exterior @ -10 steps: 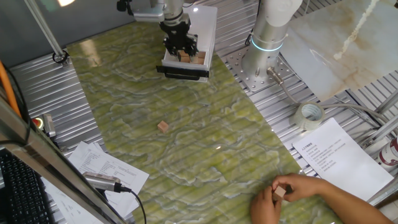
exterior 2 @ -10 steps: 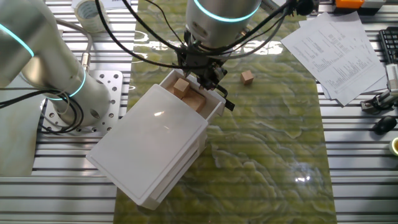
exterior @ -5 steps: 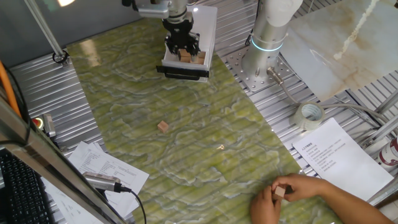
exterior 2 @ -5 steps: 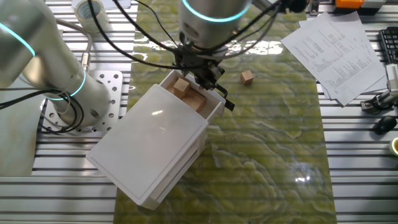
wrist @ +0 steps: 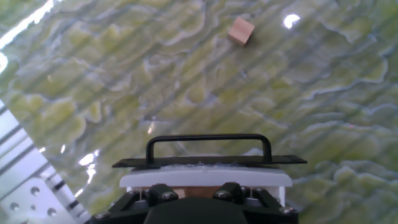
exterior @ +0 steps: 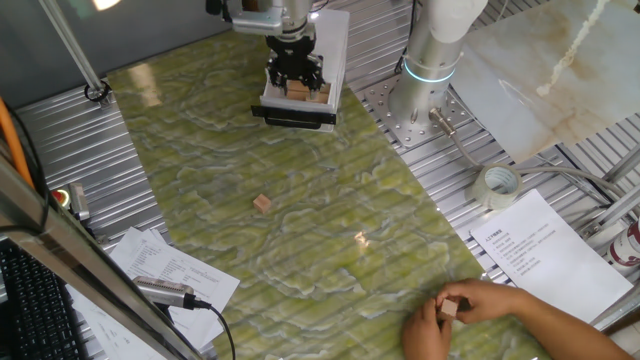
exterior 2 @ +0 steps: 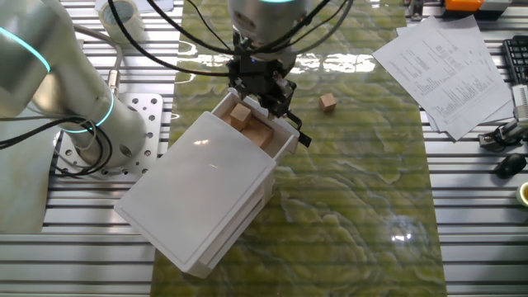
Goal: Take something out of a drawer
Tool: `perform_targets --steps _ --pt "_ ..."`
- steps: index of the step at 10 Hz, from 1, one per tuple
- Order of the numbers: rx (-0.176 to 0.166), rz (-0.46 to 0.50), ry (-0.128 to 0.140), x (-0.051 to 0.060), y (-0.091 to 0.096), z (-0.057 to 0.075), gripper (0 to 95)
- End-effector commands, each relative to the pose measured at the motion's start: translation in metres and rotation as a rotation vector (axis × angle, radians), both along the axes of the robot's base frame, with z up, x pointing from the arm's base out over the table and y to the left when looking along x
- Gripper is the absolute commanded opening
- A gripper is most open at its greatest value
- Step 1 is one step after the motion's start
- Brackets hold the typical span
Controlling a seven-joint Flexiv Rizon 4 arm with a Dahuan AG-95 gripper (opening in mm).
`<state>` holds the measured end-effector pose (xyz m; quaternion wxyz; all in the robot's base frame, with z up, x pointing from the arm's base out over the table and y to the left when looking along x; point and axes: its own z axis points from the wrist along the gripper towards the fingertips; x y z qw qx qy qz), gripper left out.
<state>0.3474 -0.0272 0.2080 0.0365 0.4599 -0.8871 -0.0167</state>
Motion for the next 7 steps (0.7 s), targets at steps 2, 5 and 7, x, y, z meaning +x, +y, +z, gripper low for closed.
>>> perform_targets --steps 2,5,7 --pt "0.01 0.028 -0.018 0.0019 0.0055 -0.0117 57.0" --pt "0.012 0.048 -0.017 0.0017 0.0019 -0.0109 57.0" --pt "0.005 0.036 -0.015 0.0018 0.0035 -0.0053 57.0"
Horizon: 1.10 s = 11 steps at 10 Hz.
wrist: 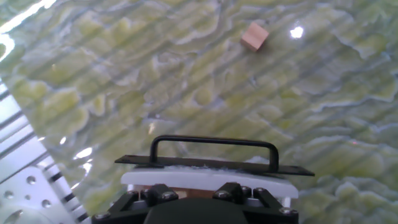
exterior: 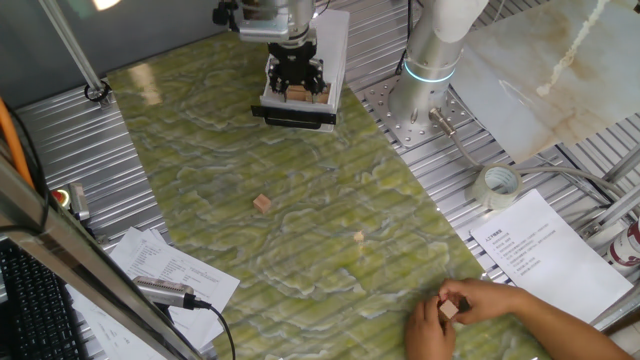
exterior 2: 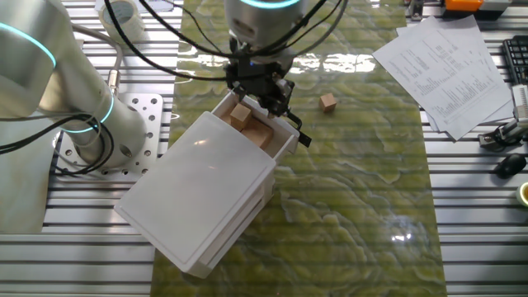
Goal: Take something out of a drawer
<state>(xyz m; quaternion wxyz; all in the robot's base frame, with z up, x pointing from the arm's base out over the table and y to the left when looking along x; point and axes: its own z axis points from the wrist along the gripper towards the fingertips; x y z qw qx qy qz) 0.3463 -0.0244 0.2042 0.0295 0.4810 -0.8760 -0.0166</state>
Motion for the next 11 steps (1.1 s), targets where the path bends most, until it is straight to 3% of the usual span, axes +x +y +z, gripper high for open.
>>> perform_targets --steps 1,5,8,11 --pt "-0.015 -0.01 -0.003 0.003 0.0 0.0 57.0" --pt "-0.003 -0.011 -0.012 0.001 -0.018 -0.013 57.0" --pt "0.012 -0.035 -0.008 0.001 -0.017 -0.012 57.0" --pt "-0.02 -0.123 -0.001 0.001 -0.017 -0.012 57.0"
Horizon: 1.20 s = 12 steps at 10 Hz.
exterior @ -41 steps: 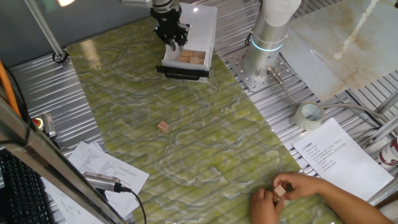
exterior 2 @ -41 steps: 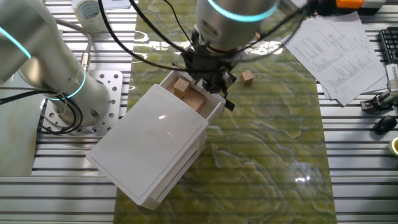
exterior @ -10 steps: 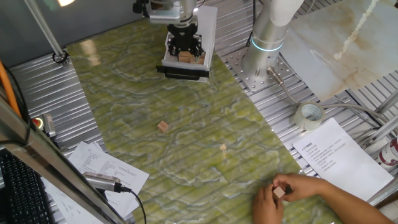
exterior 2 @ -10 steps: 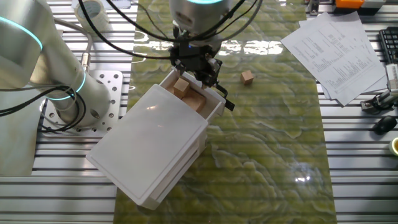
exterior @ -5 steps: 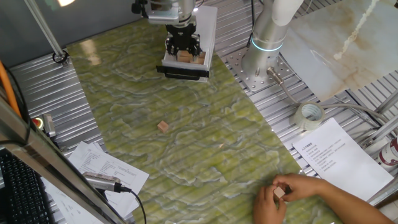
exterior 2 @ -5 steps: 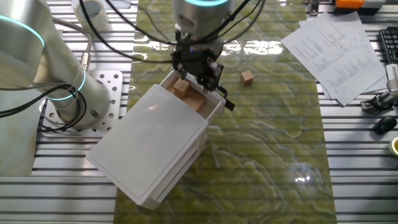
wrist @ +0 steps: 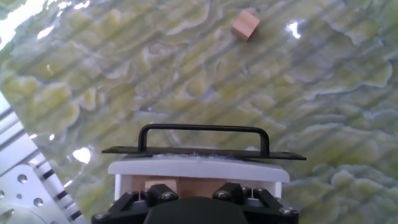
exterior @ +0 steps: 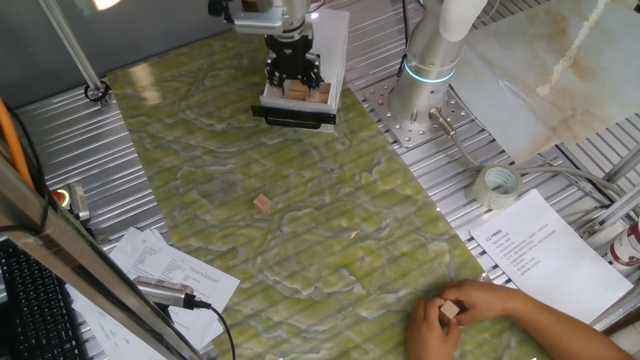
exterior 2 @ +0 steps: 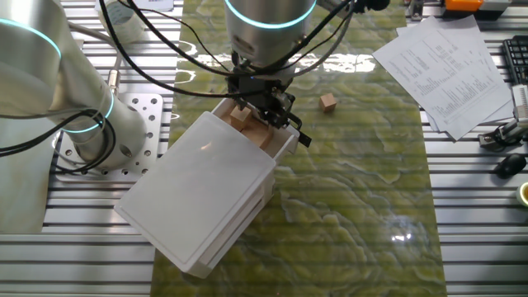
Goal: Take something out of a drawer
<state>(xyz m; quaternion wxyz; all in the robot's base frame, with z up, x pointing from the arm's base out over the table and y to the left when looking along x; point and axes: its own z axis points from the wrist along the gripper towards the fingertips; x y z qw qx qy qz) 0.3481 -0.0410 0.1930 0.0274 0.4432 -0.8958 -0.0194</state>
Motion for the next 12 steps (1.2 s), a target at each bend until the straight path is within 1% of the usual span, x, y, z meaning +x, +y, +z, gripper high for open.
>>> perform_targets --steps 1,2,3,4,5,6,7,8,10,12 --pt "-0.024 -0.034 0.001 -0.001 -0.001 -0.001 57.0" --pt "-0.015 -0.008 -0.007 -0.001 -0.001 -0.001 57.0" --pt "0.003 0.023 -0.003 -0.001 -0.001 -0.001 57.0" --pt "0.004 0.029 0.001 -0.001 -0.001 -0.001 57.0" --pt "-0.004 0.0 0.013 -0.001 -0.001 -0.001 57.0" --pt "-0.005 -0.002 0.017 -0.001 -0.001 -0.001 57.0" --pt "0.0 0.021 0.042 0.0 0.006 0.004 57.0" --pt "0.003 0.026 0.054 0.001 0.01 0.006 57.0" --pt "0.005 0.025 0.061 0.001 0.017 0.008 57.0" --pt "0.018 0.042 0.063 0.0 0.008 0.001 57.0"
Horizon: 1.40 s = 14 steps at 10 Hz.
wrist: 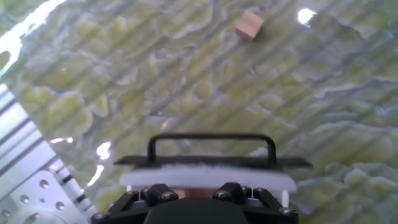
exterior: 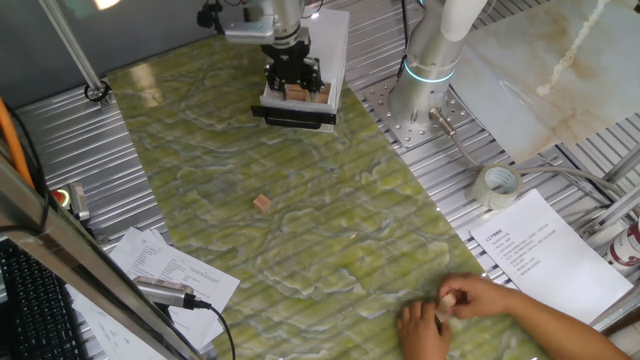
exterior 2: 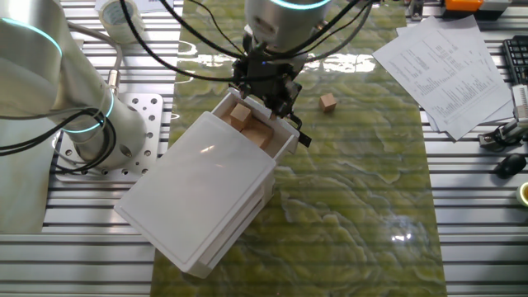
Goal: Take something out of a drawer
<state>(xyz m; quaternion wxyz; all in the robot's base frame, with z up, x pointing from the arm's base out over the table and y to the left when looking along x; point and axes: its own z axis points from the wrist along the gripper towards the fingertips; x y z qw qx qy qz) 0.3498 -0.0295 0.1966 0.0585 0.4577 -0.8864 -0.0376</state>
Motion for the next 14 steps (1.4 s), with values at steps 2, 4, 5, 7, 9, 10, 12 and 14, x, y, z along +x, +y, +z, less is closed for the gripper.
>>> perform_targets --steps 2,4,5,7,9,10,12,14 --pt "0.012 0.011 -0.009 -0.003 -0.015 -0.007 57.0" --pt "0.017 0.012 -0.011 -0.004 -0.022 -0.01 57.0" --pt "0.026 -0.022 -0.008 -0.004 -0.022 -0.01 57.0" --pt "0.012 -0.079 0.012 -0.004 -0.022 -0.01 57.0" --pt "0.014 -0.083 0.009 -0.004 -0.022 -0.01 57.0" --pt "0.015 -0.071 -0.002 -0.004 -0.022 -0.01 57.0" --pt "0.012 -0.096 -0.001 -0.004 -0.022 -0.01 57.0" --pt "0.027 -0.061 0.007 -0.002 -0.01 -0.005 57.0"
